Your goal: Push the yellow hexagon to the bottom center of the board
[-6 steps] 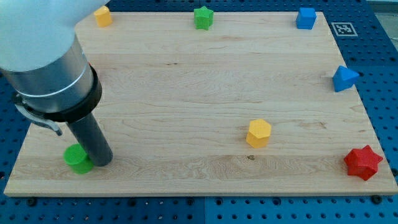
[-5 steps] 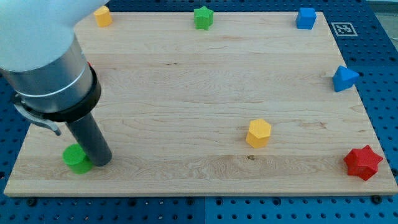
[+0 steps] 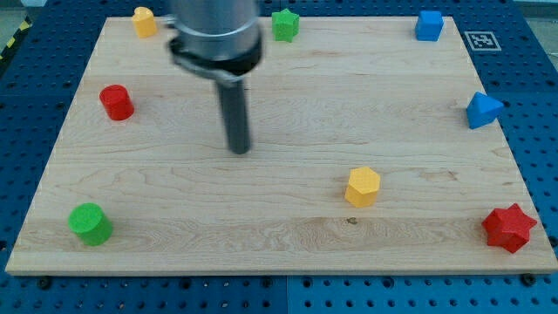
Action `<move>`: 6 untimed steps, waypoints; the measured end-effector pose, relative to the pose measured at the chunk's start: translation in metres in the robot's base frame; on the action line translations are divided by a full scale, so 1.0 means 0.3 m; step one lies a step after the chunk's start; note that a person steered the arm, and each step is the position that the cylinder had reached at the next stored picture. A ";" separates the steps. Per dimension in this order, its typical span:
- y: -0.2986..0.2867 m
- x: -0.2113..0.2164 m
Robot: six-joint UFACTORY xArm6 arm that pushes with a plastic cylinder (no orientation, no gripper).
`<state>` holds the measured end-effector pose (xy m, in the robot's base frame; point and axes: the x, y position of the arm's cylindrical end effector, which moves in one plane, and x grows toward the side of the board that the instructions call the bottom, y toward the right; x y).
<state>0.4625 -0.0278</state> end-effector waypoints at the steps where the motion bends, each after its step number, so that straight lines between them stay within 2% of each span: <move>1: 0.366 0.022; 2: 0.746 0.085; 3: 0.790 0.165; 6: 0.534 0.162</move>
<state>0.5110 0.1323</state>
